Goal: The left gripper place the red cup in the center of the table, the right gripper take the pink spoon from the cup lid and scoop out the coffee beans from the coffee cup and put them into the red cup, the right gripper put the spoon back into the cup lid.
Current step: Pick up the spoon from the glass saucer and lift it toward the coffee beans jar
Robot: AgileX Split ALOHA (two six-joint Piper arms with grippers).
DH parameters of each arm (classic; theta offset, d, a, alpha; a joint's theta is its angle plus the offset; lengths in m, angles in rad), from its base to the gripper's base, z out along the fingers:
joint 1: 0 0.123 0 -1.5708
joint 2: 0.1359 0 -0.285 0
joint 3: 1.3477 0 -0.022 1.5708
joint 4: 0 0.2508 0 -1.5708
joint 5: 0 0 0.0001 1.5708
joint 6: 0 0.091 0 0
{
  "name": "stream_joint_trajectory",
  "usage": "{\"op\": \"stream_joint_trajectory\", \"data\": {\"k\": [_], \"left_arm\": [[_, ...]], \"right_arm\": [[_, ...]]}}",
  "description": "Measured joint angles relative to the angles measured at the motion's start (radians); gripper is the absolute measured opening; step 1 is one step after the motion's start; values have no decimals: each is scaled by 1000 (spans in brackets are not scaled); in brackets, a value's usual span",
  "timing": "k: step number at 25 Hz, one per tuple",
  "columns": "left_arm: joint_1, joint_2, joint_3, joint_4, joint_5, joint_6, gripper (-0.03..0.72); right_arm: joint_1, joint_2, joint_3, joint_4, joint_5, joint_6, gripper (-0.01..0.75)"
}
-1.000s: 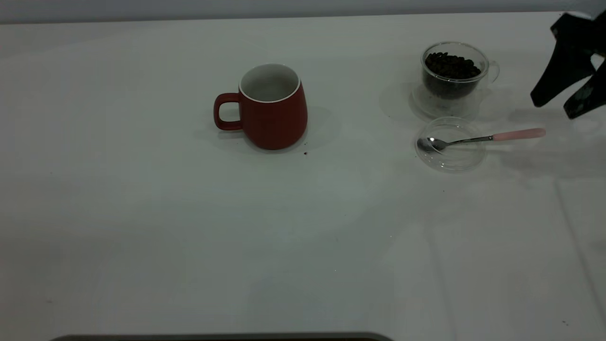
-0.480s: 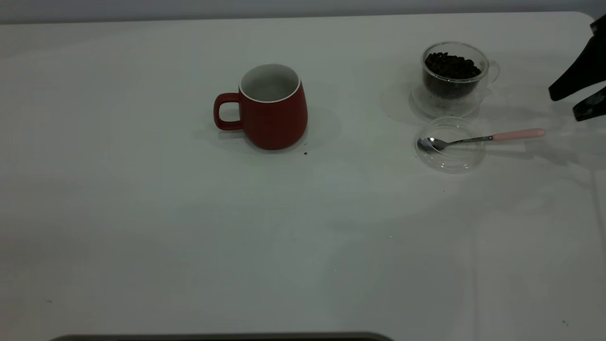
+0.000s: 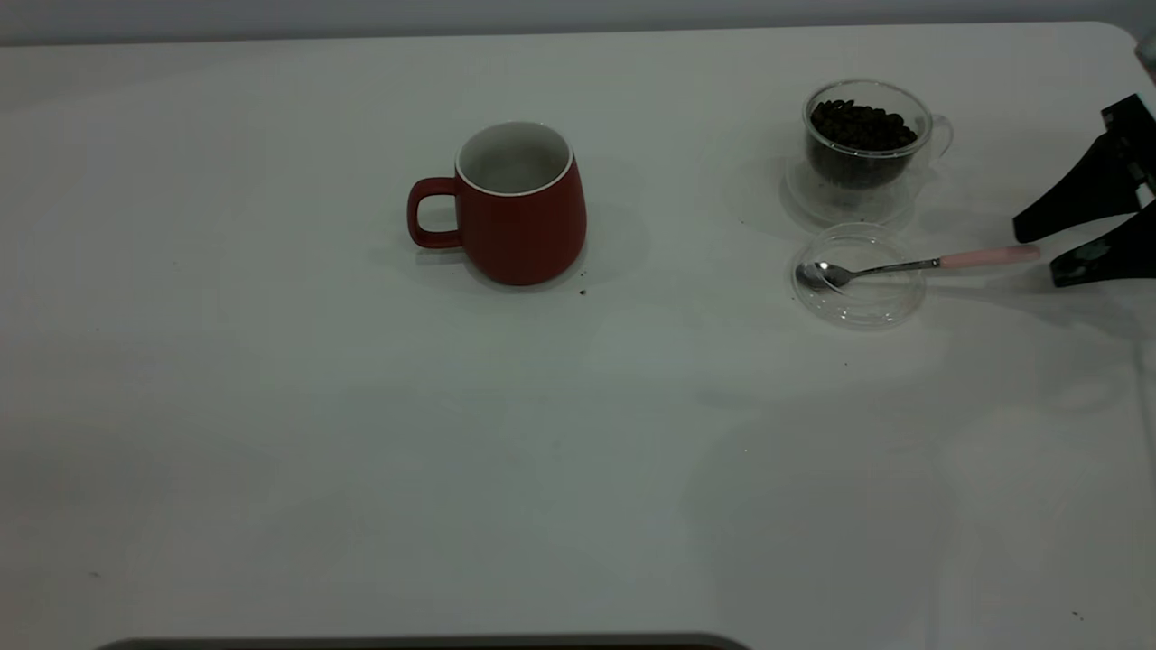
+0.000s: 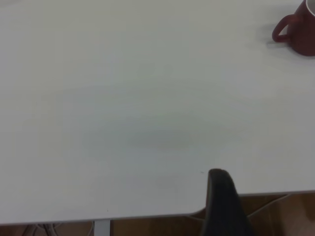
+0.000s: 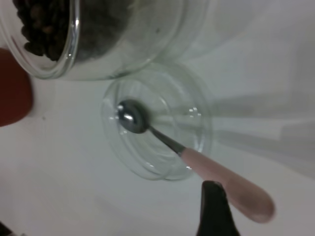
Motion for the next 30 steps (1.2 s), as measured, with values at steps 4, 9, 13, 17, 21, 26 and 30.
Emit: {"op": "stream_joint_trajectory", "data": {"k": [4,9,13,17,21,26,30], "left_arm": [[0,0,0,0,0,1,505],[0,0,0,0,0,1,505],[0,0,0,0,0,1,505],[0,0,0,0,0,1,505],[0,0,0,0,0,1,505],[0,0,0,0,0,1,505],[0,0,0,0,0,1,505]], "right_arm": [[0,23,0,77,34,-51,533],[0,53,0,108,61,-65,533],[5,77,0,113,64,-75,533],[25,78,0,124,67,-89,533],[39,78,0,147,69,-96,533],[39,78,0,147,69,-101,520],[39,78,0,141,69,-102,417]]}}
